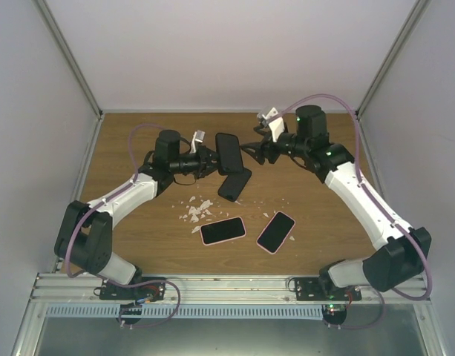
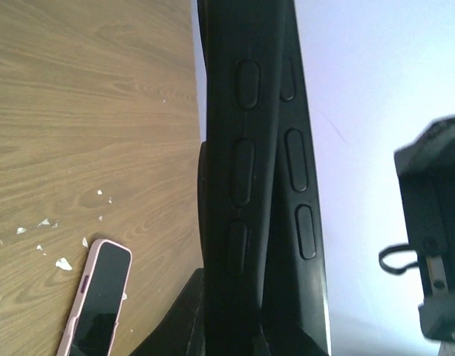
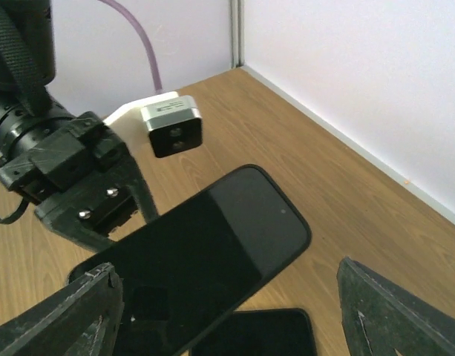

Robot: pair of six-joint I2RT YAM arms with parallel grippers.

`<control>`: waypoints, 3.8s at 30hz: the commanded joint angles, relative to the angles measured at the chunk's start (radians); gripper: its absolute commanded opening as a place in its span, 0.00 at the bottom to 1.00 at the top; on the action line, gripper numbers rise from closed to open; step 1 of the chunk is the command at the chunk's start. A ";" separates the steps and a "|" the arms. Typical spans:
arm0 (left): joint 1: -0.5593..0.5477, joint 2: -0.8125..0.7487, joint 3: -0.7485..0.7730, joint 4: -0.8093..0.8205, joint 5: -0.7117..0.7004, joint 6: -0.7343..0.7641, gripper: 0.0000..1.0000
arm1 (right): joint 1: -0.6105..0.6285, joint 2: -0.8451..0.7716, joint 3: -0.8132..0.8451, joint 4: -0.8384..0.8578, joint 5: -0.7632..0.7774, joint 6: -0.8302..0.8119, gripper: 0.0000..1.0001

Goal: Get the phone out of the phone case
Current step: Remove the phone case from the phone.

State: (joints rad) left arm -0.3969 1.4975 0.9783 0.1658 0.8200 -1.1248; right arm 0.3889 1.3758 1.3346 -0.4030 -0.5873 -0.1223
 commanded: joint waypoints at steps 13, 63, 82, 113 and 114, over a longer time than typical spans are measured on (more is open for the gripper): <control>0.034 0.036 -0.052 0.116 0.005 -0.153 0.01 | 0.327 0.005 -0.090 0.033 0.360 -0.279 0.63; 0.017 0.033 -0.044 0.132 0.088 -0.123 0.00 | 0.407 0.096 -0.380 0.490 0.857 -0.638 0.26; -0.006 0.014 -0.046 0.111 0.096 -0.047 0.00 | 0.379 0.135 -0.353 0.521 0.871 -0.633 0.20; 0.138 0.025 0.000 -0.277 -0.253 0.338 0.00 | 0.385 0.032 -0.158 0.265 0.700 -0.528 0.01; 0.147 0.028 -0.001 -0.281 -0.262 0.346 0.00 | 0.384 0.032 -0.149 0.257 0.699 -0.523 0.00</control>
State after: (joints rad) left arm -0.2947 1.5192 0.9394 -0.0818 0.6556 -0.9337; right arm 0.7803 1.4467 1.1294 -0.0990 0.1196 -0.6907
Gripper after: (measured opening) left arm 0.101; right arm 0.097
